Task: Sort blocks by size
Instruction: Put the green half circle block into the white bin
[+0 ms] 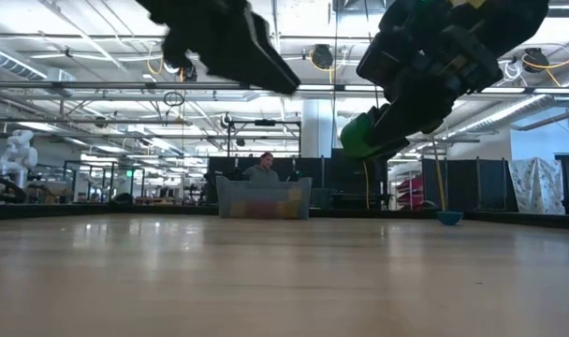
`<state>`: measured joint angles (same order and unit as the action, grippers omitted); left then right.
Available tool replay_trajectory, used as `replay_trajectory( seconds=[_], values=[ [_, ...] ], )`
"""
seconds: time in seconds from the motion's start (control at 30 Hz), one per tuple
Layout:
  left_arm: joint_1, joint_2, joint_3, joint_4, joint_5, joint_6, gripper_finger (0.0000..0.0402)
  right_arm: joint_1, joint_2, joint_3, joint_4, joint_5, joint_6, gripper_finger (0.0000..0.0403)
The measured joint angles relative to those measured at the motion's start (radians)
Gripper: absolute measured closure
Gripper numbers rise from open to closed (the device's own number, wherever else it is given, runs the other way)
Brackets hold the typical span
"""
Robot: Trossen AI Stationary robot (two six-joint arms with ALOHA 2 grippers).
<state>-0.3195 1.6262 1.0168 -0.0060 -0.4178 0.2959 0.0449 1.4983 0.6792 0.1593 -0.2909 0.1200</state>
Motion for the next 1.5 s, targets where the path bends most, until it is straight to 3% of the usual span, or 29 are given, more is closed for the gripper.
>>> replay_trajectory(
  seconds=[0.23, 0.63, 0.8, 1.5],
  values=[
    [0.062, 0.108, 0.048, 0.056, 0.085, 0.006, 0.0198, 0.016, 0.010, 0.000, 0.011, 0.006, 0.000, 0.0273],
    [0.074, 0.188, 0.050, 0.231, 0.160, 0.238, 0.0198, 0.016, 0.042, 0.000, 0.054, 0.005, 0.019, 0.0273],
    [0.080, 0.219, 0.050, 0.239, 0.196, 0.245, 0.0198, 0.016, 0.042, 0.000, 0.060, 0.001, 0.026, 0.0273],
    [0.113, 0.220, 0.051, 0.258, 0.277, 0.373, 0.0198, 0.016, 0.042, 0.000, 0.112, -0.040, 0.026, 0.0273]
  ],
)
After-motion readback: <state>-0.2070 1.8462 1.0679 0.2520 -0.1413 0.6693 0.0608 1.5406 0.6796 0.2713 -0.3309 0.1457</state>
